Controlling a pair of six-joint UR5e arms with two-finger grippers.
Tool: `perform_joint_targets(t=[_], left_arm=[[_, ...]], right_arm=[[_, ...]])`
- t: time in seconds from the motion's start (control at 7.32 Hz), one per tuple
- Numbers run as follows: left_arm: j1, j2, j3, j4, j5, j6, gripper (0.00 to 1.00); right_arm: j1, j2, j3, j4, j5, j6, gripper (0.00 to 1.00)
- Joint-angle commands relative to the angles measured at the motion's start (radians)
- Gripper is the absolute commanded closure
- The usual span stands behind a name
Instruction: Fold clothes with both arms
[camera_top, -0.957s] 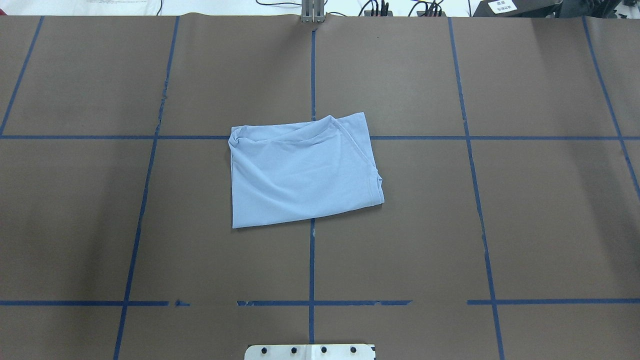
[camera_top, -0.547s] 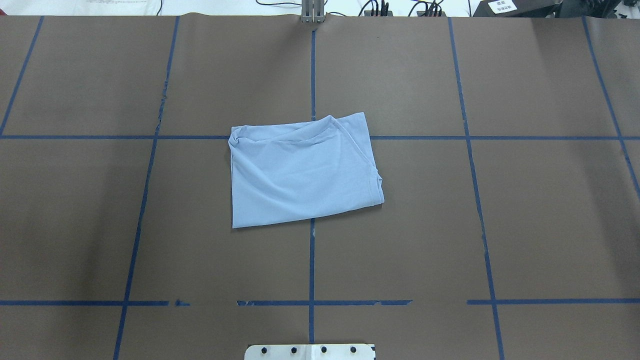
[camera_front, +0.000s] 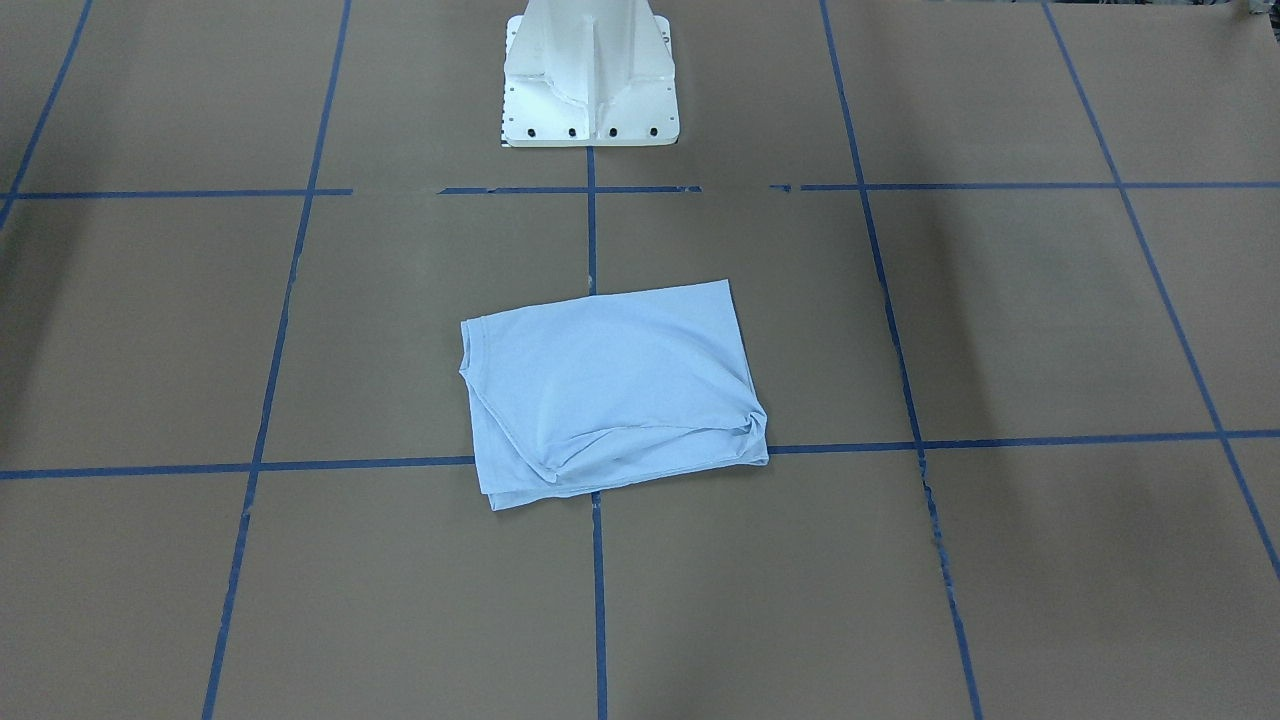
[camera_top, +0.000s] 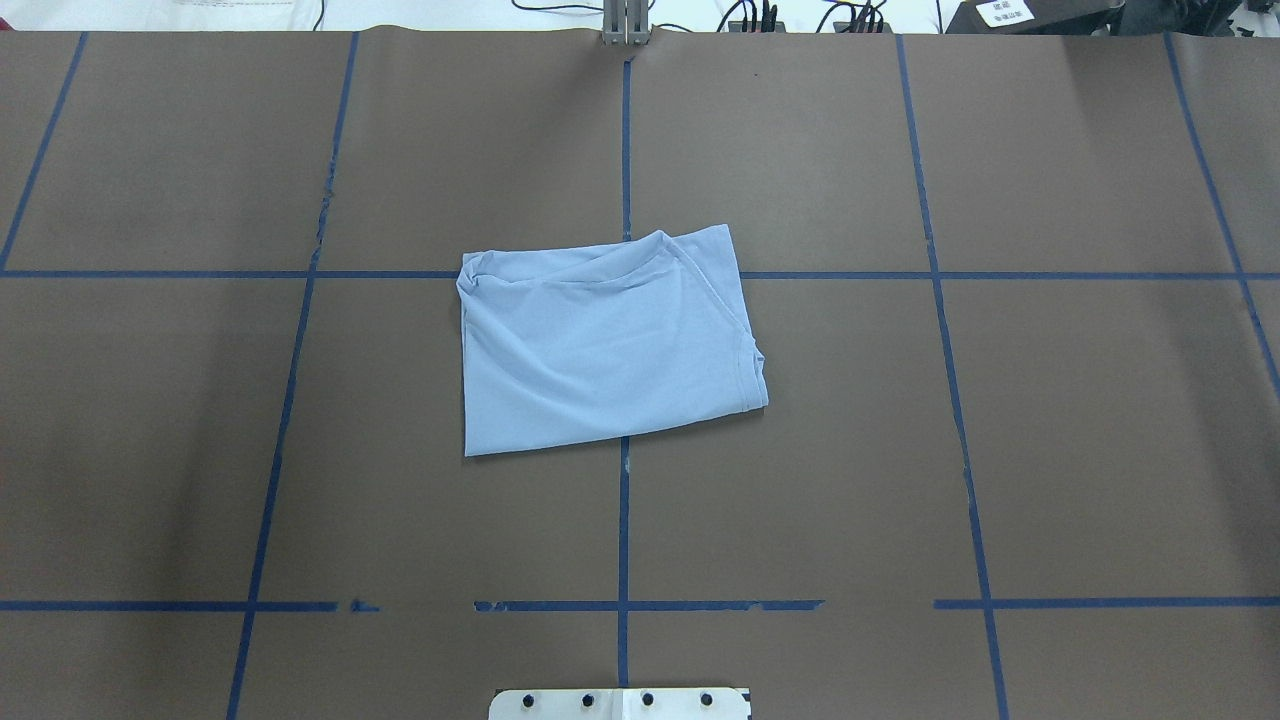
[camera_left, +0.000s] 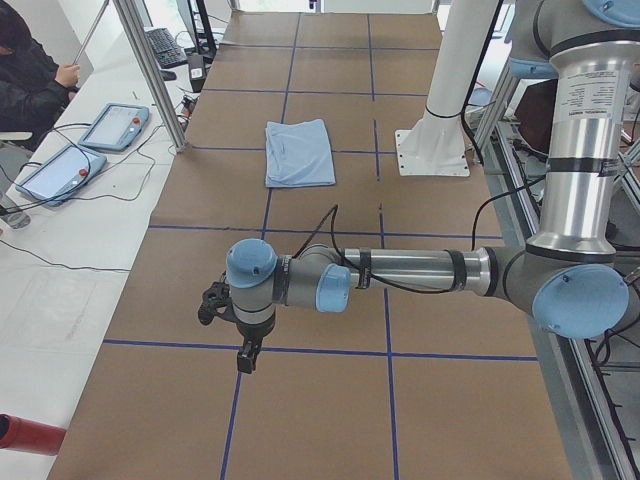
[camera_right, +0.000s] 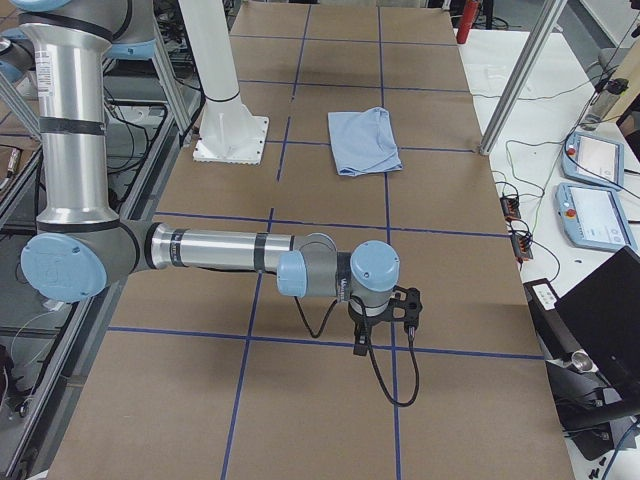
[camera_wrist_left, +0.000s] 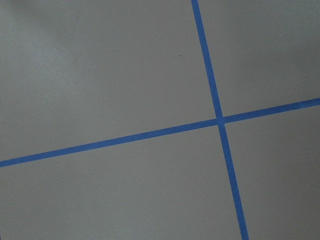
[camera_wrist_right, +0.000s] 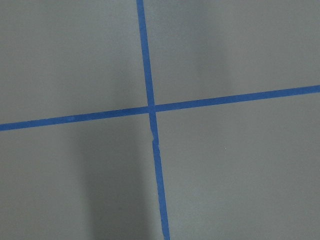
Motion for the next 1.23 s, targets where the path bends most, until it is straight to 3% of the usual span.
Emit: perform_joint_targets(t=[0.0, 0.27, 1.09], left_arm=[[0.000, -0.002, -0.001, 0.000, -0.002, 0.000, 0.00], [0.000, -0.002, 0.002, 0.000, -0.047, -0.002, 0.00], [0.000, -0.002, 0.000, 0.000, -0.049, -0.002, 0.00]], right_arm=[[0.000, -0.001, 0.004, 0.003, 0.000, 0.001, 0.00], [0.000, -0.001, 0.004, 0.003, 0.000, 0.001, 0.00], [0.000, -0.001, 0.004, 0.004, -0.003, -0.002, 0.00]])
